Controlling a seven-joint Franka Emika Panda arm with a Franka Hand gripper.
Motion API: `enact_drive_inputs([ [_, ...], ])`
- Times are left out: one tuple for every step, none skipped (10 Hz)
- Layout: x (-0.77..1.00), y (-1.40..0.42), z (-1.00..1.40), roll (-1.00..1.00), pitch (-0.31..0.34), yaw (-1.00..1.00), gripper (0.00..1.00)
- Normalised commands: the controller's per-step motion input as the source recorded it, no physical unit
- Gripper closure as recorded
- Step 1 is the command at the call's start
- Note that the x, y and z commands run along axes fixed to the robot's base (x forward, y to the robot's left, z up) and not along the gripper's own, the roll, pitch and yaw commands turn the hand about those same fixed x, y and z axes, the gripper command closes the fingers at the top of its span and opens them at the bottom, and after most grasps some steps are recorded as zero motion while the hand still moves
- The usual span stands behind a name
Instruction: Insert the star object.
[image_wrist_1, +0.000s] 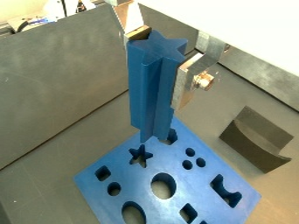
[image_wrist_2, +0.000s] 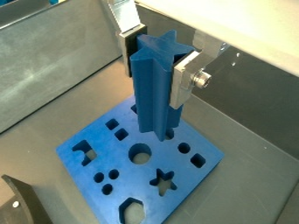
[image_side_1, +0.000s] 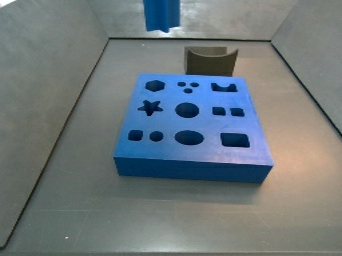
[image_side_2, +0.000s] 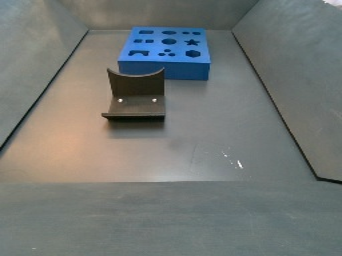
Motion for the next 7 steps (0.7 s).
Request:
enact_drive_inputs([
  [0.02,0.15,-1.0,0.02,0.0,-0.11,1.0],
  [0.03,0.15,-1.0,0.03,0.0,-0.07,1.0],
  [0.0,0.11,-1.0,0.05,-0.009,-0.06,1.0],
  [0.0,0.12,-1.0,0.06,-0.019,-0.04,1.0],
  [0.0,0.08,-1.0,0.07,-0.023,-0.07,1.0],
  [0.0,0.08,-1.0,0.07,-0.036,-0.09,1.0],
  [0.0,0.09,-1.0,0.06,-0.054,-0.07,1.0],
])
